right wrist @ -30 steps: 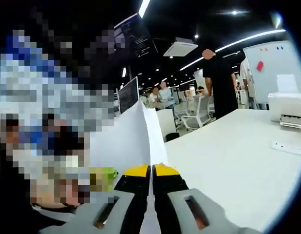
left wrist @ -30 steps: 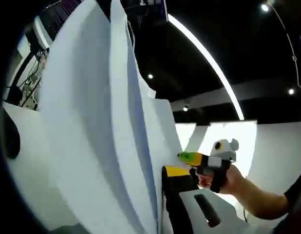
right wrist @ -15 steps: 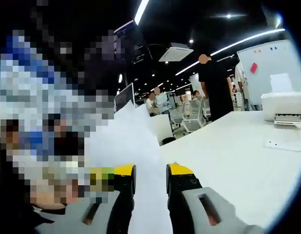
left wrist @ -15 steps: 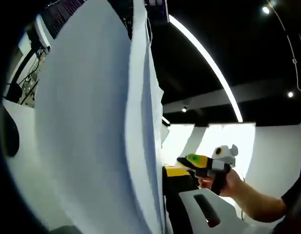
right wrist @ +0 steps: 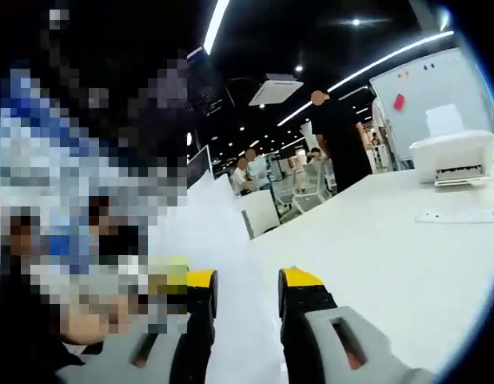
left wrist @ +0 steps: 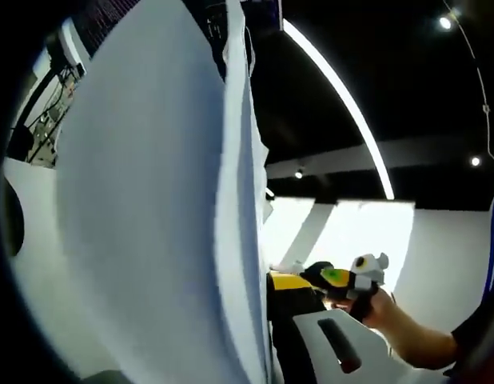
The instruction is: Organize the stack of printing papers by aligning and flattening the scattered papers on the table
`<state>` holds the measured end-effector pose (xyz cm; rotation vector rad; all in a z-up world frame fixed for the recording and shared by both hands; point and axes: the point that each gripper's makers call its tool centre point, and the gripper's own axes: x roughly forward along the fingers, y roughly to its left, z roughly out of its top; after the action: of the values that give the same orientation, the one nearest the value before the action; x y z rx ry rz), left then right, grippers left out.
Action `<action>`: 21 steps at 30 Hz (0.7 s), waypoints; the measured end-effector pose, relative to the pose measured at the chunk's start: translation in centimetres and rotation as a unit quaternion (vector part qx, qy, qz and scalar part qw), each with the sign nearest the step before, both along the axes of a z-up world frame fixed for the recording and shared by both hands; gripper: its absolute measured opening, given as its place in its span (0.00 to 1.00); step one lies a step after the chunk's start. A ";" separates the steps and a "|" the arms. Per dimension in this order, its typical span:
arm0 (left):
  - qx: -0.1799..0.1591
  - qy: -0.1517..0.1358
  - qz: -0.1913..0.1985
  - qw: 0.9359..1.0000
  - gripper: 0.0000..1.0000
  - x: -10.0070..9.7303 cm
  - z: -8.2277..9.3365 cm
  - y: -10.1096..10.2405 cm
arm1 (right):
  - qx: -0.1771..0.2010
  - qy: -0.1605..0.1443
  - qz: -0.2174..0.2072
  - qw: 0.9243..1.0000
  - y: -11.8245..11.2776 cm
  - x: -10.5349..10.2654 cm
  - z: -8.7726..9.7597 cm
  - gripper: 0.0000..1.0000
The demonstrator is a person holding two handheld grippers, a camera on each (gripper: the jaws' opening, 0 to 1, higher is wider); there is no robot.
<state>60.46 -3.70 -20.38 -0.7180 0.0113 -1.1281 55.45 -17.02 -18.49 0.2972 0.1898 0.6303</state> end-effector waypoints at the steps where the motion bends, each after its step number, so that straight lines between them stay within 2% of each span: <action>1: 0.000 -0.003 -0.008 1.000 0.06 -0.2 0.2 -0.1 | 0.003 0.000 0.000 1.000 -0.3 -0.3 0.1 0.27; 7: 0.006 -0.018 -0.025 0.999 0.06 -0.5 1.5 -0.3 | 0.021 -0.004 0.004 1.000 -1.9 -1.7 0.9 0.28; 12: 0.019 -0.054 -0.048 0.997 0.06 -1.2 3.7 -0.9 | 0.015 -0.011 0.017 1.000 -2.1 -2.7 1.2 0.29; 18: 0.043 -0.105 -0.073 0.991 0.06 -2.7 6.3 -2.1 | 0.012 -0.019 0.029 0.999 -1.9 -3.6 1.5 0.33; 21: 0.046 -0.114 -0.071 0.990 0.06 -3.0 7.4 -2.4 | 0.020 -0.020 0.032 0.999 -1.9 -4.1 1.7 0.36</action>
<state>57.49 -6.06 -12.93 -0.5089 -0.0808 -1.3330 51.32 -18.93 -16.84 0.3170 0.1482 0.7028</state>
